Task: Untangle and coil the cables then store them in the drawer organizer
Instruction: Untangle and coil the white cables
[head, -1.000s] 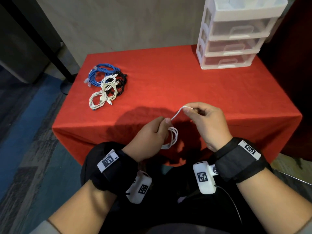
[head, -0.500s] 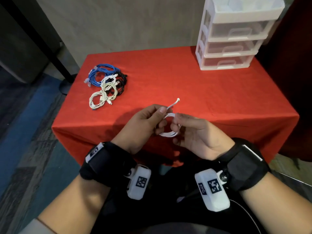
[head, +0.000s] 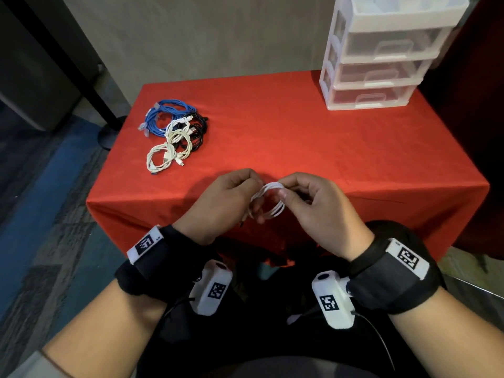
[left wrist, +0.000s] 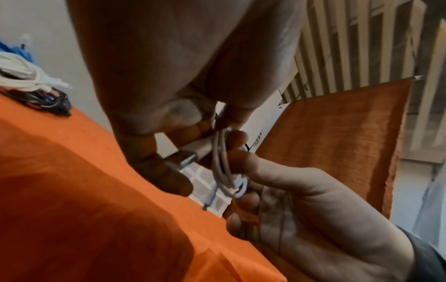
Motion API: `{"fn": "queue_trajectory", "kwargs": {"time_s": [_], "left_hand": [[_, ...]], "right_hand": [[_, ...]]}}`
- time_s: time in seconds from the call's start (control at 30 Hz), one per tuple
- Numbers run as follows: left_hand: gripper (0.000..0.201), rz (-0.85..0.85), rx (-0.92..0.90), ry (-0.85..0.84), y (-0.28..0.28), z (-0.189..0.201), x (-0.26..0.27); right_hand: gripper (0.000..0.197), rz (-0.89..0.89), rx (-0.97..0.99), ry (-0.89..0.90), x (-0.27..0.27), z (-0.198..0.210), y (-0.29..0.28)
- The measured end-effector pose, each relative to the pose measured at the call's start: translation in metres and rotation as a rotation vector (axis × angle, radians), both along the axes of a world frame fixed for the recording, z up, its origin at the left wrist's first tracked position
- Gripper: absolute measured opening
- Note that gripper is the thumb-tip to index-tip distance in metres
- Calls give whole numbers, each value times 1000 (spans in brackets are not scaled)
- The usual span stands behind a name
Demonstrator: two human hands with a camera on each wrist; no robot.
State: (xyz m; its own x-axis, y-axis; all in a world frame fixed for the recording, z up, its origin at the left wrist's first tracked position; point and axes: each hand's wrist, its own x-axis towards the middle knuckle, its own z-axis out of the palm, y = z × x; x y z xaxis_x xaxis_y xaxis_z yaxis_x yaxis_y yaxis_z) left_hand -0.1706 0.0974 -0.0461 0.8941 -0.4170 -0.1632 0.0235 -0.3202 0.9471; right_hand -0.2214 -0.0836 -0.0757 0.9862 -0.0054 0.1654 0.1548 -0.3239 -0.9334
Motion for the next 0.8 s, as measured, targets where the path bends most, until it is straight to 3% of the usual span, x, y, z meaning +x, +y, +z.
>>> {"fn": "queue_trajectory", "kwargs": {"time_s": [0.2,0.27,0.4,0.6,0.8], "left_hand": [[36,-200,139,-264,-7,10,-7],[37,-194,138,-249,-8,11,-2],[39,-139,104,-249,-13,12,1],[10,-53,-37,-361,-13,7,4],[13,-116,84,-534,-9,4,6]], "right_hand": [[19,-153,-87,-187,-1,-12,9],[26,-160,-126,-224,-2,-10,11],[19,-177,-234,-305,0,-7,13],[16,-137,-184,-253,9,-4,4],[14,-101,-128,-225,5,0,3]]}}
